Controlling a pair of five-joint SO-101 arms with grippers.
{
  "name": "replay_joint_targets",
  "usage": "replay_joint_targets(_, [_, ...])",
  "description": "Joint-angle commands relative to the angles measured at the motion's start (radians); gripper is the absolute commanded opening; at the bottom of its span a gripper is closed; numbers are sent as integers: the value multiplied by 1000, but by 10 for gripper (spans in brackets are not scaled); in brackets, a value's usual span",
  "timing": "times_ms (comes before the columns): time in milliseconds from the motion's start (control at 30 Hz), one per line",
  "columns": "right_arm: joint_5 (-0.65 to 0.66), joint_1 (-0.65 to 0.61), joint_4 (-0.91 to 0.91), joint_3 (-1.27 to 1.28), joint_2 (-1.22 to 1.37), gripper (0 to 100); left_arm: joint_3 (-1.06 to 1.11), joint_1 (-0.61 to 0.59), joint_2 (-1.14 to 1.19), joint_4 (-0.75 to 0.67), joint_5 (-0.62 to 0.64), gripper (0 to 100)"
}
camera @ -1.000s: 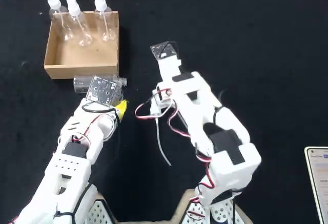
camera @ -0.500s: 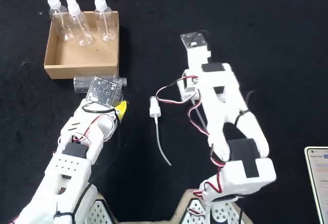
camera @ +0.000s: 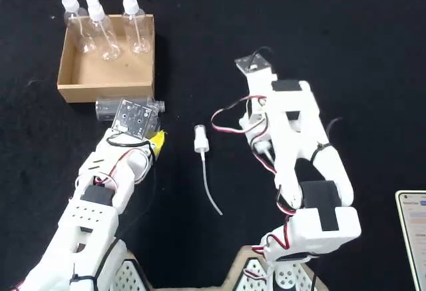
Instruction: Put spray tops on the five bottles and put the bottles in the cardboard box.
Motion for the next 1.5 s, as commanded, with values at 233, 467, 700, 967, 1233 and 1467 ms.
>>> replay_joint_targets(233, [34,-63,115,-156,16,184,-10,1,-21,-21,-3,30])
replay_joint_targets(467, [249,-17,83,-165,156,184,-10,1,-21,-20,-3,30])
replay_joint_targets(700, [256,21,44,-145,197,184,-10,1,-21,-20,-3,30])
replay_joint_targets(967, [256,17,-97,-48,211,113,-10,1,-21,-20,-3,30])
replay_joint_targets(1233, [236,23,-18,-81,97,15,-8,1,-21,-20,-3,30])
replay_joint_targets(1467, [38,15,157,-265,-217,11,-10,7,-21,-23,-3,30])
